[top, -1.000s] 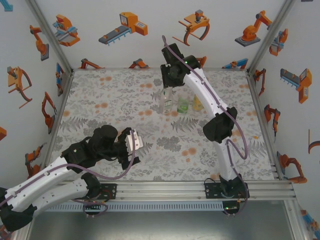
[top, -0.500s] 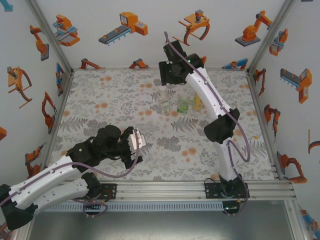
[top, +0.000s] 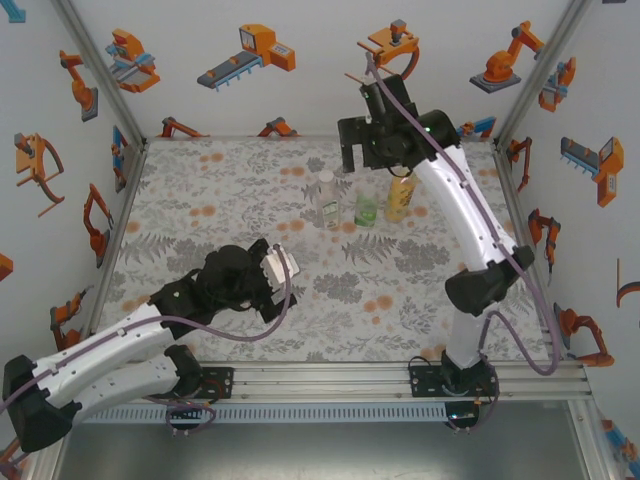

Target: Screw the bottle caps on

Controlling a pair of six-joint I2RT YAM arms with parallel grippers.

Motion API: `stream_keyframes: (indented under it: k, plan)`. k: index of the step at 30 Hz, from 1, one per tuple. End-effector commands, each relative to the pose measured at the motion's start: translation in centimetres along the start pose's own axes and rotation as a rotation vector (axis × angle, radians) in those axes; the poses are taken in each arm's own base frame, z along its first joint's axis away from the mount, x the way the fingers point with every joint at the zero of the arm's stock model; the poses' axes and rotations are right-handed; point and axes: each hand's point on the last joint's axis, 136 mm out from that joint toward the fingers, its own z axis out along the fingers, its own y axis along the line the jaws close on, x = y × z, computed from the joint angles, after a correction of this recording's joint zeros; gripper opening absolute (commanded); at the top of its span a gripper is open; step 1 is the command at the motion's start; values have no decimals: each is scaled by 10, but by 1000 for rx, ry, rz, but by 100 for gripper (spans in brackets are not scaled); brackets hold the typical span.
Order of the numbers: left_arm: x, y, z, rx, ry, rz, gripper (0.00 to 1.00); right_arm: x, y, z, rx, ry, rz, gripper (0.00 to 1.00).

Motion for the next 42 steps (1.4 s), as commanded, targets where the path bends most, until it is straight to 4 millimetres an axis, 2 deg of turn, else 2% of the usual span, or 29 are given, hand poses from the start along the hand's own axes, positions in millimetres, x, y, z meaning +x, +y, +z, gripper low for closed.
stream_keyframes:
  k: [1, 5, 10, 16, 22, 26, 30, 37, 42]
  plan:
    - [-4, 33, 4, -148, -33, -80, 97, 16, -32, -2, 108, 8, -16, 99]
    - [9, 69, 6, -297, -17, -160, 97, 44, -63, -5, 147, -15, 41, 99]
    - [39, 120, -1, -494, 24, -293, 97, 87, -108, -3, 212, -77, 109, 99]
    - [87, 174, -14, -692, 69, -444, 97, 145, -158, 19, 299, -111, 131, 99]
    - [144, 215, -26, -877, 120, -567, 97, 183, -192, 50, 356, -136, 136, 99]
    - [174, 230, -28, -932, 107, -626, 97, 202, -208, 74, 363, -157, 163, 99]
    - [190, 238, -21, -931, 71, -650, 97, 208, -216, 91, 361, -216, 168, 100]
    - [192, 254, -15, -919, 39, -648, 97, 213, -229, 105, 346, -347, 213, 100]
    - [198, 255, -11, -888, -20, -635, 97, 214, -234, 111, 322, -372, 206, 100]
